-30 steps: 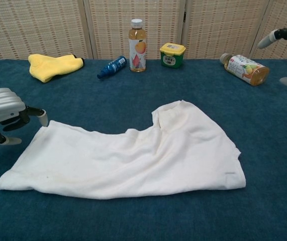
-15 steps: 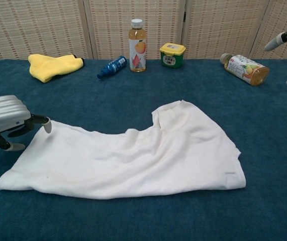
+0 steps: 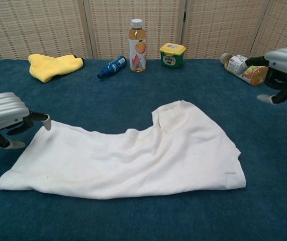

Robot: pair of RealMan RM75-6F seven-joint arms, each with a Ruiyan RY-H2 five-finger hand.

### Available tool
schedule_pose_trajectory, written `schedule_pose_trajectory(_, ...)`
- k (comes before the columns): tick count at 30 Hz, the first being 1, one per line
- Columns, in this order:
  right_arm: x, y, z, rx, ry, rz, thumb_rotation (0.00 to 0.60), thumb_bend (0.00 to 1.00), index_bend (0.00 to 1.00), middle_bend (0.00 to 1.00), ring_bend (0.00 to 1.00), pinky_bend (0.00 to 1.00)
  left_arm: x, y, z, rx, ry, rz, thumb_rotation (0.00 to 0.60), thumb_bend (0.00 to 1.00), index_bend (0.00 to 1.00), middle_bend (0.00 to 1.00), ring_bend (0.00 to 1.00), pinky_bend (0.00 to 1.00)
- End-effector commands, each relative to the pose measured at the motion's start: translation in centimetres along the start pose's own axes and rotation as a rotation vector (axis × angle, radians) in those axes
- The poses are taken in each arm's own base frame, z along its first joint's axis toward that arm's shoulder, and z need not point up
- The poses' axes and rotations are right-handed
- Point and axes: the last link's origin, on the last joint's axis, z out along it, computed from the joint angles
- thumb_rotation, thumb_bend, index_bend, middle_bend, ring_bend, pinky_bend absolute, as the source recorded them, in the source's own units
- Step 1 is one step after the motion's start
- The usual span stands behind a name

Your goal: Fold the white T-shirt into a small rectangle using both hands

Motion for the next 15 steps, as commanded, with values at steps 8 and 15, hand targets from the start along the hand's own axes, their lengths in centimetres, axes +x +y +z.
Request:
schedule_pose_trajectory(8,-1.9,-4.7,8.3,0.027,-0.148,-0.008,0.600,0.41,0.19,0.93,0.98,1.00,-0.1,0.2,-0.1,0.004,-0.009,0.002,0.600,0.26,0.35,0.84,0.77,0.84)
schedule_pose_trajectory(15,-2.7,-7.2,11.3,0.031,-0.196,-0.007,0.600,0.43,0.19,0.93,0.98,1.00,-0.1,0.2,-0.1,0.004,-0.009,0.002,0.600,0.26,0.35,0.84,0.77,0.84)
